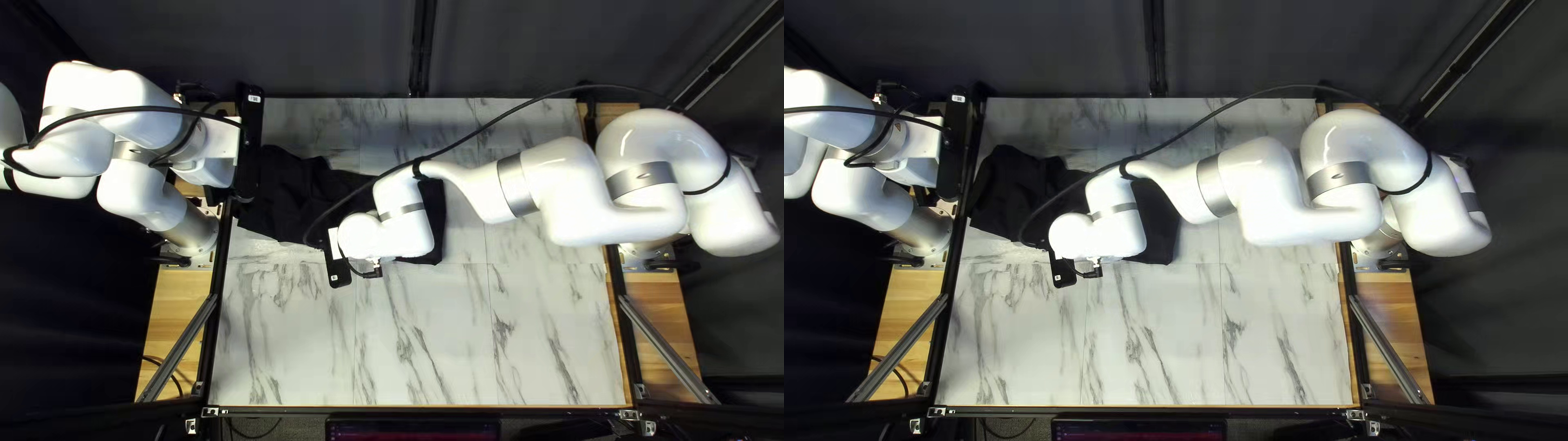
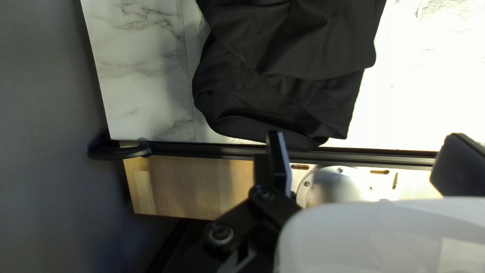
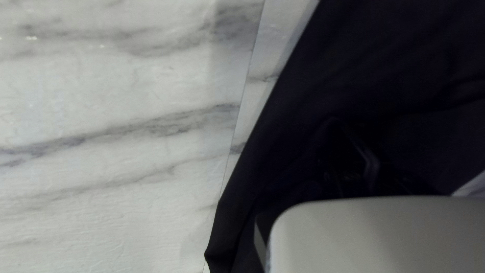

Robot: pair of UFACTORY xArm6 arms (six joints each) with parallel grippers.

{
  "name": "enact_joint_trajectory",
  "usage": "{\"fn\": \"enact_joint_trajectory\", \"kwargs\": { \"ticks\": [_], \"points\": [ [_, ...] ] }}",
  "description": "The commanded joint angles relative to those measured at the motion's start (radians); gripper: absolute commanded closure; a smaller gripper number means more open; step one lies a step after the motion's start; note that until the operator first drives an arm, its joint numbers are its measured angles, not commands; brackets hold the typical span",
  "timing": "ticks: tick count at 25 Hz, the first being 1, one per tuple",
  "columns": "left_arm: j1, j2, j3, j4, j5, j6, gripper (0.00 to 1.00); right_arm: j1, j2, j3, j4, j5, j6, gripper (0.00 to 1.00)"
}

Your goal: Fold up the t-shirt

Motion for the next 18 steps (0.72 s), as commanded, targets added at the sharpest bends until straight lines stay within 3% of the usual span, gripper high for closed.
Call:
{"fn": "enact_joint_trajectory", "kwargs": {
  "ticks": [1,9,18],
  "points": [
    [0.0,0.0,0.0,0.0,0.0,0.0,0.0,0.006,-0.04,0.03,-0.01,-0.005,0.023,1.0],
    [0.0,0.0,0.0,0.0,0.0,0.0,0.0,0.008,-0.1,0.063,-0.038,-0.04,0.098,1.0],
    [0.0,0.0,0.0,0.0,0.0,0.0,0.0,0.016,-0.085,-0.041,-0.083,0.007,0.163,1.0]
  ]
}}
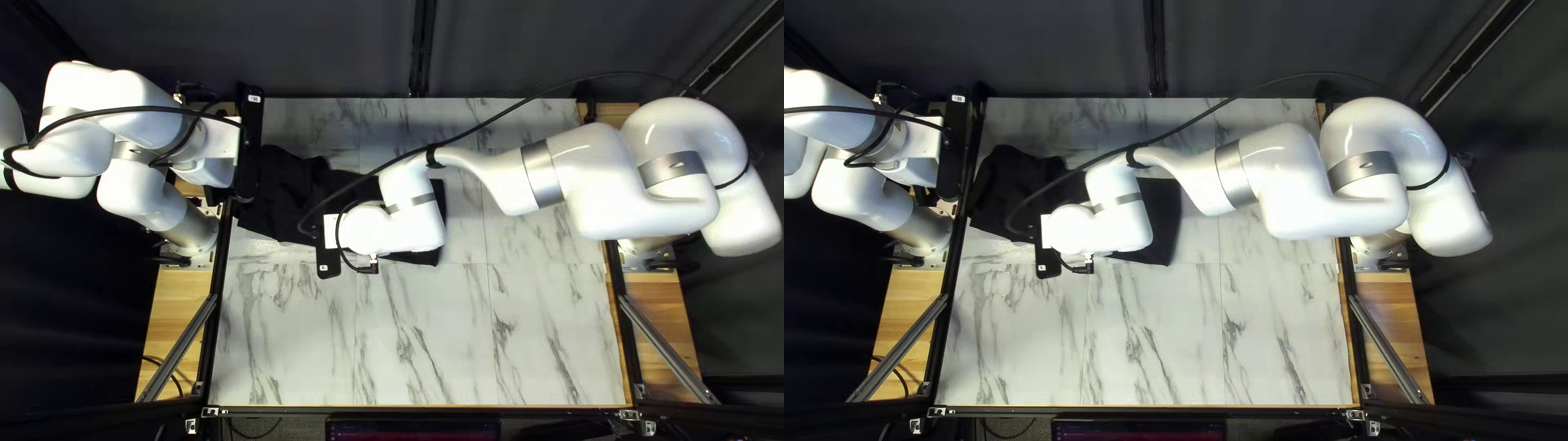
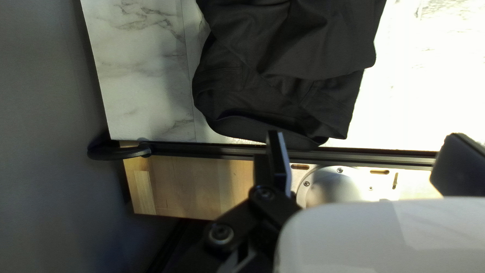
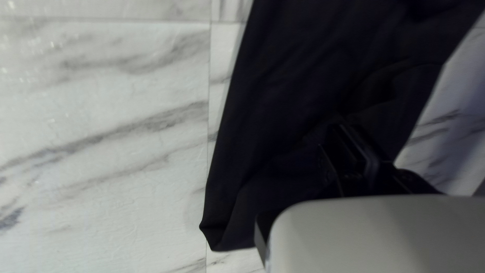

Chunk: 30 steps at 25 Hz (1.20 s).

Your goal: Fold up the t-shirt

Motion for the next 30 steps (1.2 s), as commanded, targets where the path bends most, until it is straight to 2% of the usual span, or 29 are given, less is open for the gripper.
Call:
{"fn": "enact_joint_trajectory", "kwargs": {
  "ticks": [1,6,20,21,22,23,24,27,30],
  "points": [
    [0.0,0.0,0.0,0.0,0.0,0.0,0.0,0.001,0.024,-0.068,-0.023,0.025,0.025,1.0],
    [0.0,0.0,0.0,0.0,0.0,0.0,0.0,0.001,0.064,-0.145,-0.044,0.041,0.047,1.0],
    [0.0,0.0,0.0,0.0,0.0,0.0,0.0,0.013,0.15,-0.162,-0.047,-0.081,0.151,1.0],
    [0.0,0.0,0.0,0.0,0.0,0.0,0.0,0.011,0.143,-0.144,-0.047,-0.1,0.159,0.91],
    [0.0,0.0,0.0,0.0,0.0,0.0,0.0,0.01,0.137,-0.131,-0.046,-0.113,0.163,0.91],
    [0.0,0.0,0.0,0.0,0.0,0.0,0.0,0.007,0.127,-0.11,-0.042,-0.136,0.166,0.23],
    [0.0,0.0,0.0,0.0,0.0,0.0,0.0,0.006,0.123,-0.101,-0.039,-0.146,0.167,0.0],
    [0.0,0.0,0.0,0.0,0.0,0.0,0.0,-0.007,0.064,-0.011,-0.021,-0.209,0.168,0.0],
    [0.0,0.0,0.0,0.0,0.0,0.0,0.0,-0.014,-0.04,0.125,-0.021,-0.258,0.194,0.0]
  ]
}}
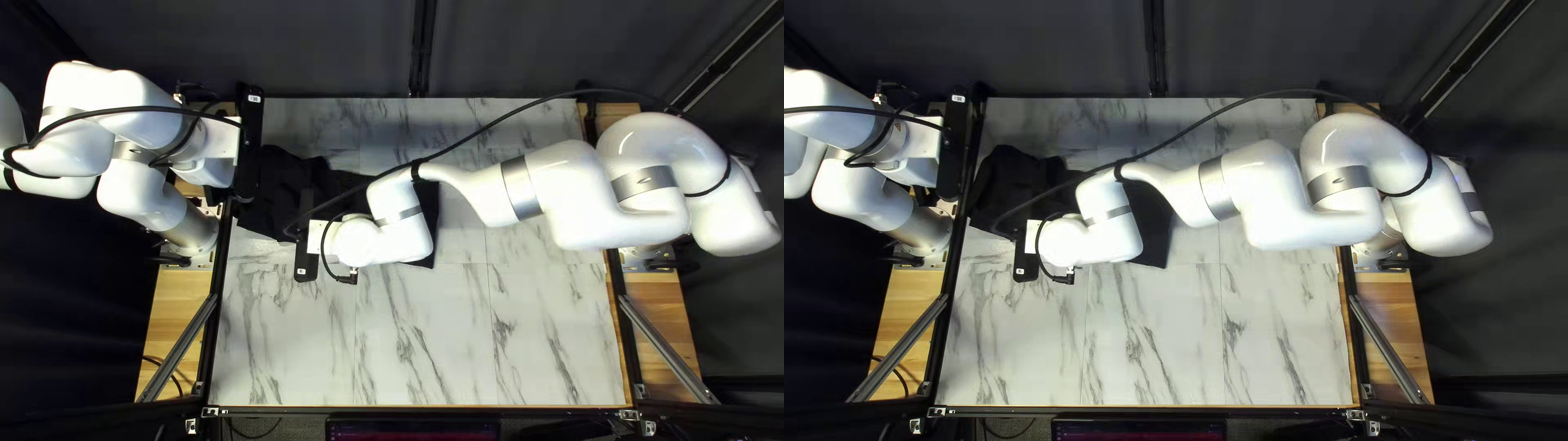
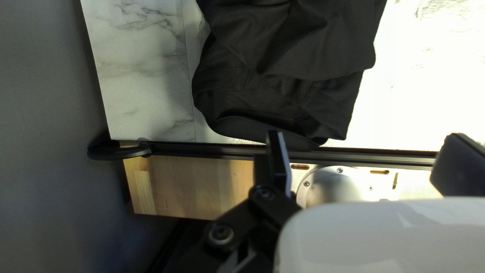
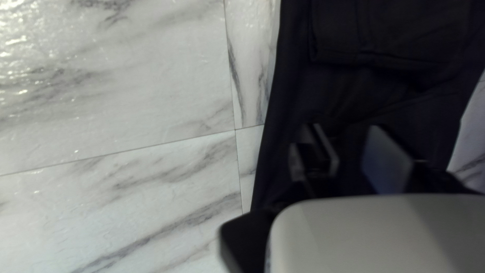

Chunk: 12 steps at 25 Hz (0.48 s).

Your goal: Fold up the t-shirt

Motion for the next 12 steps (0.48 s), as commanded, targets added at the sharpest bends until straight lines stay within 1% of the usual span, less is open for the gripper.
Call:
{"fn": "enact_joint_trajectory", "kwargs": {
  "ticks": [1,2,3,4,5,7,8,11,12],
  "points": [
    [0.0,0.0,0.0,0.0,0.0,0.0,0.0,-0.013,-0.139,0.175,0.004,-0.073,0.034,0.0],
    [0.0,0.0,0.0,0.0,0.0,0.0,0.0,-0.014,-0.164,0.206,0.003,-0.081,0.041,0.0],
    [0.0,0.0,0.0,0.0,0.0,0.0,0.0,-0.017,-0.21,0.266,0.001,-0.096,0.053,0.0],
    [0.0,0.0,0.0,0.0,0.0,0.0,0.0,-0.02,-0.241,0.303,0.0,-0.105,0.058,0.0],
    [0.0,0.0,0.0,0.0,0.0,0.0,0.0,-0.029,-0.304,0.379,0.003,-0.12,0.065,0.0],
    [0.0,0.0,0.0,0.0,0.0,0.0,0.0,-0.043,-0.383,0.464,0.016,-0.13,0.061,0.0],
    [0.0,0.0,0.0,0.0,0.0,0.0,0.0,-0.058,-0.455,0.53,0.035,-0.126,0.048,0.0],
    [0.0,0.0,0.0,0.0,0.0,0.0,0.0,-0.098,-0.65,0.688,0.089,-0.105,0.007,0.0],
    [0.0,0.0,0.0,0.0,0.0,0.0,0.0,-0.105,-0.68,0.708,0.099,-0.098,0.003,0.0]
  ]
}}
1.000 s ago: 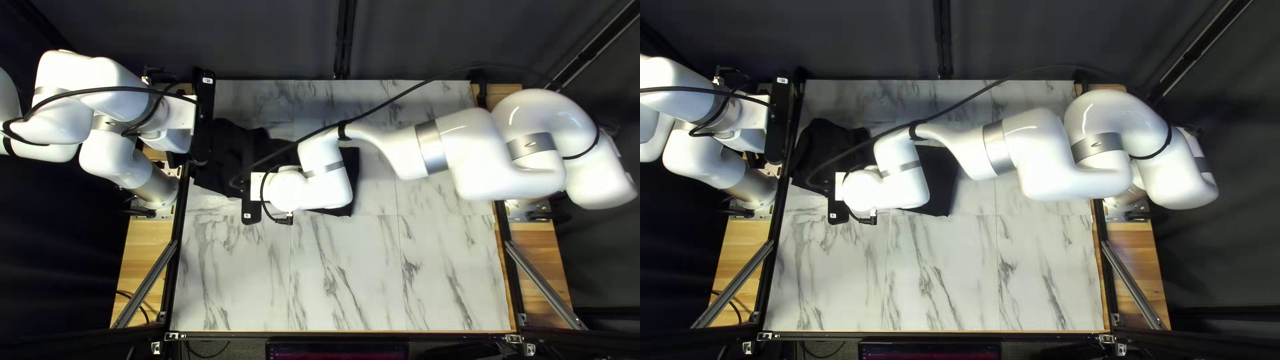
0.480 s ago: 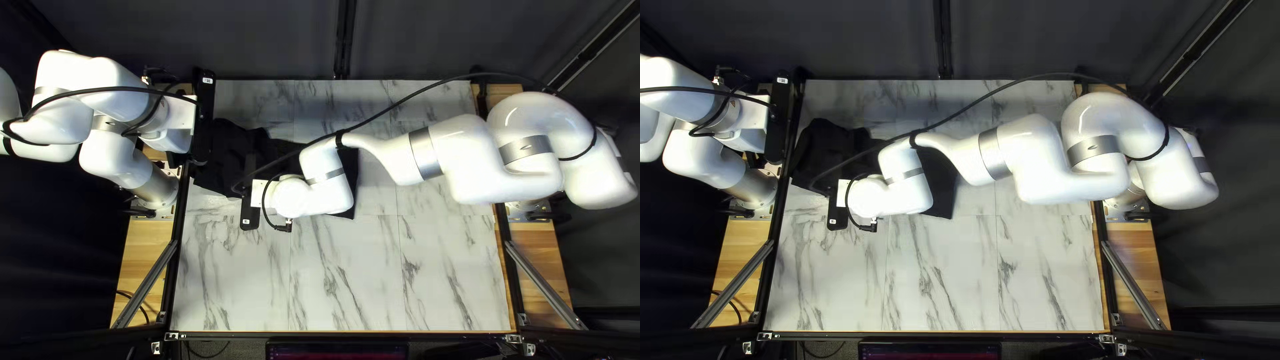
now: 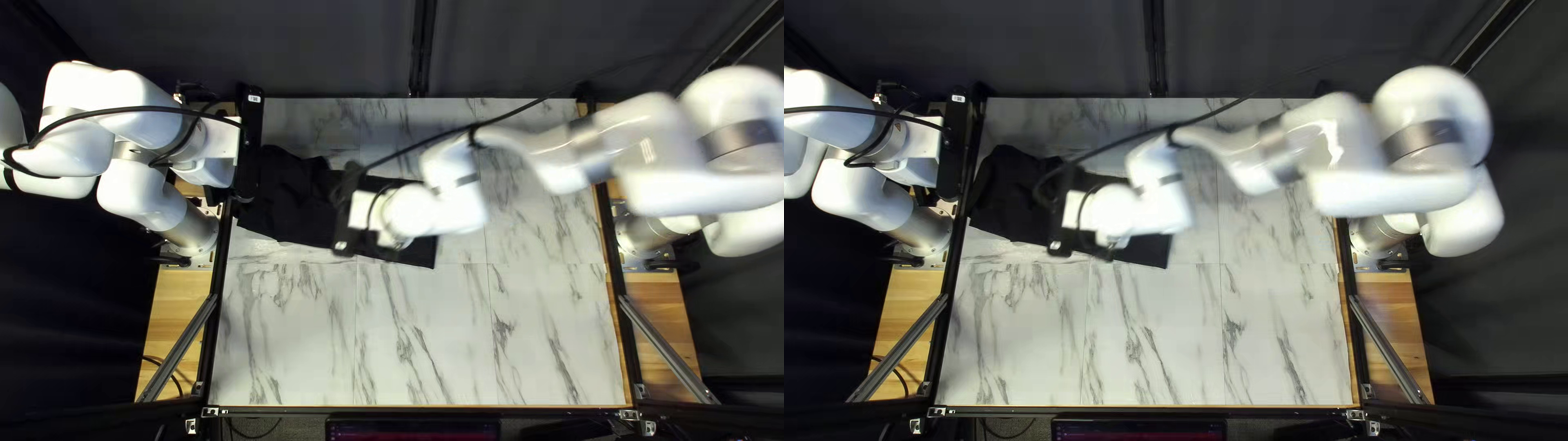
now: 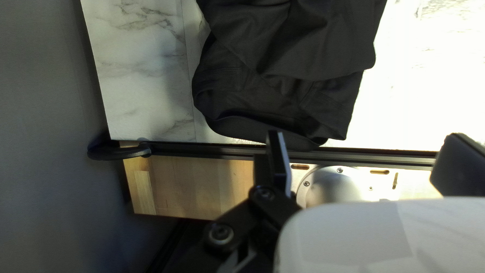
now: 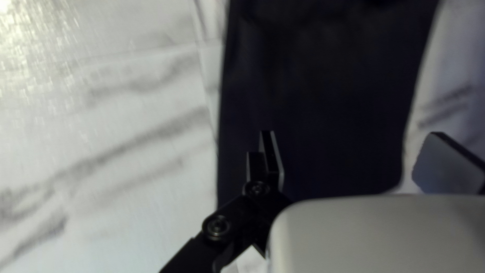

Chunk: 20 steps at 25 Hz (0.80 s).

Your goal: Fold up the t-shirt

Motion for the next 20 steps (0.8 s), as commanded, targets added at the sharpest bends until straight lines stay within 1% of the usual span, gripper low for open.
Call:
{"fn": "enact_joint_trajectory", "kwargs": {
  "ticks": [1,2,4,5,6,8,10,11,13,15,20],
  "points": [
    [0.0,0.0,0.0,0.0,0.0,0.0,0.0,-0.069,-0.31,0.233,0.089,0.055,-0.06,0.0],
    [0.0,0.0,0.0,0.0,0.0,0.0,0.0,-0.079,-0.375,0.269,0.104,0.082,-0.072,0.0],
    [0.0,0.0,0.0,0.0,0.0,0.0,0.0,-0.115,-0.573,0.359,0.157,0.182,-0.108,0.0],
    [0.0,0.0,0.0,0.0,0.0,0.0,0.0,-0.124,-0.609,0.372,0.17,0.202,-0.115,0.0],
    [0.0,0.0,0.0,0.0,0.0,0.0,0.0,-0.148,-0.704,0.403,0.198,0.264,-0.132,0.0],
    [0.0,0.0,0.0,0.0,0.0,0.0,0.0,-0.188,-0.844,0.431,0.239,0.371,-0.157,0.0],
    [0.0,0.0,0.0,0.0,0.0,0.0,0.0,-0.214,-0.947,0.434,0.265,0.467,-0.165,0.0],
    [0.0,0.0,0.0,0.0,0.0,0.0,0.0,-0.226,-1.02,0.425,0.282,0.549,-0.167,0.0],
    [0.0,0.0,0.0,0.0,0.0,0.0,0.0,-0.237,-1.095,0.414,0.296,0.638,-0.17,0.0],
    [0.0,0.0,0.0,0.0,0.0,0.0,0.0,-0.251,-1.161,0.424,0.309,0.699,-0.176,0.0],
    [0.0,0.0,0.0,0.0,0.0,0.0,0.0,-0.251,-1.161,0.424,0.309,0.699,-0.176,0.0]
  ]
}}
